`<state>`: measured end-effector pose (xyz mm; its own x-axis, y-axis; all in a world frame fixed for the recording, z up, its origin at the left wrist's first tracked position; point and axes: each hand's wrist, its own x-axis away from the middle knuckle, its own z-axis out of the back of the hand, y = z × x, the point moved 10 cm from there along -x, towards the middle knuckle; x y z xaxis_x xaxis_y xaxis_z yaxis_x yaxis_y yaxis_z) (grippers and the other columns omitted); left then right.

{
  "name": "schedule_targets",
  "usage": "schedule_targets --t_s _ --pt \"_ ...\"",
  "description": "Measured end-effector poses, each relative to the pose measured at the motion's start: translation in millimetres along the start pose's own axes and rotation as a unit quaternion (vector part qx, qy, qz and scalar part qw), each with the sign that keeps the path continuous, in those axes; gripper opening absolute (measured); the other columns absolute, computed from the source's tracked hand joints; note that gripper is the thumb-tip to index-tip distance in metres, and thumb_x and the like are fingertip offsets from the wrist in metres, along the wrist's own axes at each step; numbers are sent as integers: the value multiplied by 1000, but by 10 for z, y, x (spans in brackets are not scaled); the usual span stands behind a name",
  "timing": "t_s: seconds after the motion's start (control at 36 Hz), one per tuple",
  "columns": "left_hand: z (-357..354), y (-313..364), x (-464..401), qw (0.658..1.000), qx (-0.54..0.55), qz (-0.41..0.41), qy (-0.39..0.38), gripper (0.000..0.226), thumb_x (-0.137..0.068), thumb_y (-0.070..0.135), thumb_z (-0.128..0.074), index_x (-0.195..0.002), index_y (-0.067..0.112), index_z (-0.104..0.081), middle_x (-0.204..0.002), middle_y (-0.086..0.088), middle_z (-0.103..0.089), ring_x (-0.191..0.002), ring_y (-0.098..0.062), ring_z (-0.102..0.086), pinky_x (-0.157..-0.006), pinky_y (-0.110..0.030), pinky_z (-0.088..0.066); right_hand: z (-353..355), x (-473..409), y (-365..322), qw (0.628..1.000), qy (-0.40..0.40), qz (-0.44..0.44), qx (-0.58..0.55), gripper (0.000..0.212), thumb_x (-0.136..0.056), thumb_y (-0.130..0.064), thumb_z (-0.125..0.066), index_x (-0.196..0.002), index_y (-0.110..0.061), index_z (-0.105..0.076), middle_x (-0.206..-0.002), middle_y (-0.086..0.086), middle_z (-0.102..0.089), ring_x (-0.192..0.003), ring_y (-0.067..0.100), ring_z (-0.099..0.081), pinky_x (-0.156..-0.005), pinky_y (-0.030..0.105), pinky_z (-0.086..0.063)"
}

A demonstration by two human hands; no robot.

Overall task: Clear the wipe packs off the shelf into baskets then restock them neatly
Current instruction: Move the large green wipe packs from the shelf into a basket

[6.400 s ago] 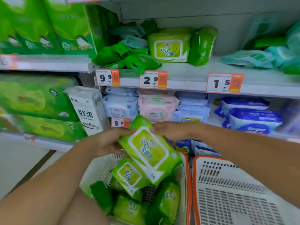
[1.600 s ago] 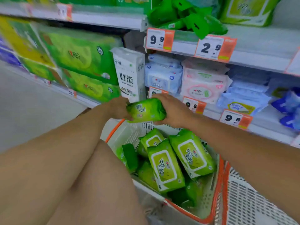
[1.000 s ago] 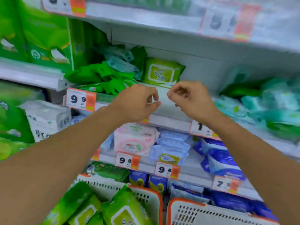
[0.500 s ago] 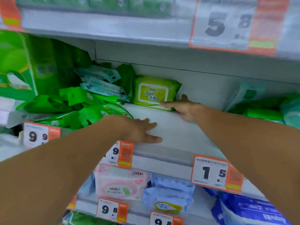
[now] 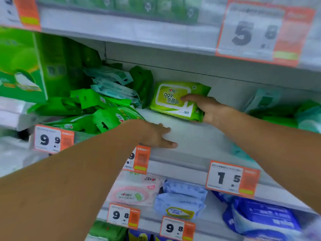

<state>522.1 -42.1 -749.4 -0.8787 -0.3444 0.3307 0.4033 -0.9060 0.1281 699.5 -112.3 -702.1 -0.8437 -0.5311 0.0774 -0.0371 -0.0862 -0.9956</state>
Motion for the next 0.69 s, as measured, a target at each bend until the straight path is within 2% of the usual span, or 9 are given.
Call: schedule_targets --t_s 0.06,0.11,0.17,0.22,0.28,0.36,0.44,0.58,0.69 --pt "29 13 46 1000 11 -2 18 86 -87 76 -40 -157 38 -10 -165 12 -2 -152 -17 -12 -123 -38 -10 178 275 -13 999 -15 -13 -28 48 -73 -15 -85 -118 -12 -69 -98 12 -77 -74 24 -76 -55 40 -61" --pt "158 5 100 996 39 1 79 82 -83 73 -55 -150 28 -40 -158 3 -34 -143 -20 -34 -118 -34 -27 348 596 -5 997 -43 -24 -52 28 -84 -16 -76 -111 -15 -71 -91 8 -78 -69 21 -75 -52 38 -60" --pt "374 30 215 976 114 -11 183 69 -70 69 -71 -117 19 -70 -121 -1 -68 -117 -20 -60 -101 -31 -46 477 906 -7 994 -78 -31 -75 7 -90 -18 -68 -97 -19 -71 -82 5 -78 -65 18 -74 -50 37 -60" --pt "431 90 375 934 278 -50 217 44 -59 63 -81 -81 24 -76 -81 10 -74 -88 -14 -65 -81 -28 -51 586 1214 9 989 -98 -35 -102 5 -90 -17 -67 -92 -18 -71 -83 6 -78 -66 19 -75 -50 36 -59" --pt "344 328 558 860 468 -139 149 19 -62 45 -87 -67 33 -75 -69 20 -69 -78 -6 -61 -75 -22 -48 665 1465 34 985 -107 -29 -133 22 -80 -18 -72 -101 -16 -73 -96 8 -78 -77 21 -76 -55 35 -60" --pt "215 335 794 727 663 -149 102 85 -39 60 -92 -110 20 -71 -116 -1 -71 -99 -19 -70 -86 -34 -58 692 1737 93 981 -110 -17 -156 47 -65 -22 -76 -112 -17 -72 -111 9 -75 -91 23 -75 -63 37 -62" --pt "168 229 1051 648 738 -133 134 96 -59 49 -89 -139 12 -51 -131 -10 -63 -92 -25 -73 -70 -34 -61 628 1983 203 977 -136 -12 -162 52 -63 -21 -78 -114 -16 -70 -114 10 -74 -97 25 -74 -75 44 -63" --pt "-122 97 1511 738 652 -121 123 51 -68 27 -75 -117 22 -63 -103 2 -77 -88 -15 -74 -67 -33 -62 269 2347 470 970 -207 -18 -125 40 -56 -17 -82 -96 -14 -79 -110 15 -75 -95 28 -75 -75 44 -62" --pt "-486 -188 1799 761 633 -76 125 53 -67 32 -75 -118 24 -63 -107 2 -76 -97 -18 -73 -75 -35 -61 -33 2540 702 967 -220 -30 -125 35 -69 -12 -73 -104 -12 -73 -104 13 -76 -88 24 -76 -73 38 -63"
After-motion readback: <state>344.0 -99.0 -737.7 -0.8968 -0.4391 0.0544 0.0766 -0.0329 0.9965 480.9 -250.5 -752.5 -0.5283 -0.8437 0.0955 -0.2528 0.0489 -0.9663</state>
